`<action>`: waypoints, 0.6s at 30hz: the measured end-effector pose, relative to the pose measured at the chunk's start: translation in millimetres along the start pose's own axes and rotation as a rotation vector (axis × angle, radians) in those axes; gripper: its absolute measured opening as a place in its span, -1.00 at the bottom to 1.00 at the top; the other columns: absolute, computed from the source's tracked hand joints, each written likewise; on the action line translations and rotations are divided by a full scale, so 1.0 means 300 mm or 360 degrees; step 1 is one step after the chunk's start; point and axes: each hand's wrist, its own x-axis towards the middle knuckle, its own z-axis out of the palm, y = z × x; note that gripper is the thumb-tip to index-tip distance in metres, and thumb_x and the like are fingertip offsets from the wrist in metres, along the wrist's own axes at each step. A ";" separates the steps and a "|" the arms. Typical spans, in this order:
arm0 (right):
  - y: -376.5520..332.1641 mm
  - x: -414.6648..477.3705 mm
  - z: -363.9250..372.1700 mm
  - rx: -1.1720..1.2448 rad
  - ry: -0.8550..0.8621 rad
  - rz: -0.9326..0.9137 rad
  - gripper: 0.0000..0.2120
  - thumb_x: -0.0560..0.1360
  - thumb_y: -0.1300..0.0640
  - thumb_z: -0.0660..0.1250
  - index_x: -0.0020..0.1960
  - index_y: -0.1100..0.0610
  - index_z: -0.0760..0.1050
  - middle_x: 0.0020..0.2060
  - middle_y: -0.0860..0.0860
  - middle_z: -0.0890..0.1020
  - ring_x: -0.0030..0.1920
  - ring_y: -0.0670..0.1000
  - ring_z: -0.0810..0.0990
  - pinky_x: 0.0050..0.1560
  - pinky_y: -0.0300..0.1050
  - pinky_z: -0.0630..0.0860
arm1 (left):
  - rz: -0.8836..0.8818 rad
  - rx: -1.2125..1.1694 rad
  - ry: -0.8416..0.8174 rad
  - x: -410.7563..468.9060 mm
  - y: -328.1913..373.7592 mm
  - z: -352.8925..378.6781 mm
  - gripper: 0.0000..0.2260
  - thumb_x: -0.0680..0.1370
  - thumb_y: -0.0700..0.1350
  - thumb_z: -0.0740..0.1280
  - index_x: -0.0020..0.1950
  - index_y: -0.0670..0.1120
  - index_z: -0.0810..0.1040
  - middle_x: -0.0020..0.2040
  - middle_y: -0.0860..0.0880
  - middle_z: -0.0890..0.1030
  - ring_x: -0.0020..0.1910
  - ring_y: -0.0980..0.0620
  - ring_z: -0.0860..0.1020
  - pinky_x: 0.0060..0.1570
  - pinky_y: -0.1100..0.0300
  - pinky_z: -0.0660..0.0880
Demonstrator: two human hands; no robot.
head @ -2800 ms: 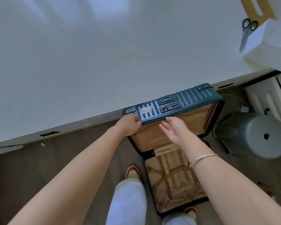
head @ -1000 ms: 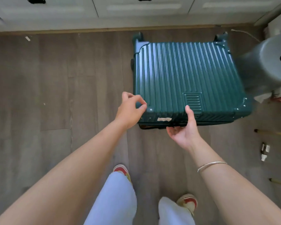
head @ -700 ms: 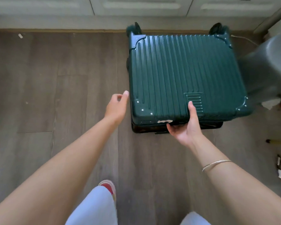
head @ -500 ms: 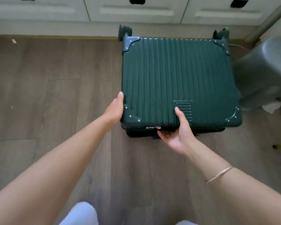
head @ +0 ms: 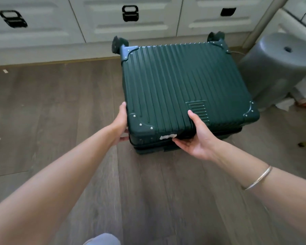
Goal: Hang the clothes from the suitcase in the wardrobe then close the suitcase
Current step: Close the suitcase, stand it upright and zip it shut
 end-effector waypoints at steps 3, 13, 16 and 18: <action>-0.001 -0.022 -0.011 -0.0034 -0.0010 0.0002 -0.43 0.41 -0.23 0.38 0.31 0.04 0.45 0.18 0.10 0.59 0.11 0.12 0.62 0.15 0.00 0.57 | 0.0006 -0.0012 -0.0034 0.030 -0.020 -0.001 -0.45 0.58 0.32 -0.15 -0.07 0.04 0.53 -0.20 0.03 0.58 -0.21 0.06 0.50 -0.11 0.13 0.42; 0.066 -0.056 0.049 -0.0508 0.1062 -0.0538 -0.33 0.38 -0.12 0.45 0.27 0.19 0.22 0.31 0.11 0.31 0.21 0.14 0.38 0.21 0.00 0.36 | 0.0042 -0.0043 -0.0039 0.015 -0.017 0.012 -0.53 0.59 0.19 -0.10 0.00 -0.02 0.53 -0.15 -0.06 0.60 -0.18 -0.04 0.55 -0.15 0.11 0.50; 0.047 -0.072 0.026 -0.0616 0.1122 -0.0775 -0.39 0.34 -0.06 0.49 0.22 0.10 0.23 0.26 0.07 0.33 0.24 0.15 0.40 0.30 0.13 0.36 | 0.0054 -0.0027 -0.0038 0.001 -0.024 0.035 -0.50 0.60 0.15 -0.12 0.07 -0.06 0.55 -0.11 -0.10 0.62 -0.19 -0.07 0.55 -0.16 0.10 0.52; 0.002 -0.095 0.014 -0.0802 0.1119 -0.1109 -0.48 0.36 -0.02 0.47 0.13 0.04 0.23 0.11 -0.01 0.36 0.19 0.12 0.42 0.29 0.14 0.34 | 0.0038 0.0008 -0.0085 -0.004 -0.038 0.063 -0.46 0.61 0.13 -0.13 0.16 -0.11 0.54 -0.07 -0.15 0.63 -0.19 -0.11 0.58 -0.23 0.12 0.55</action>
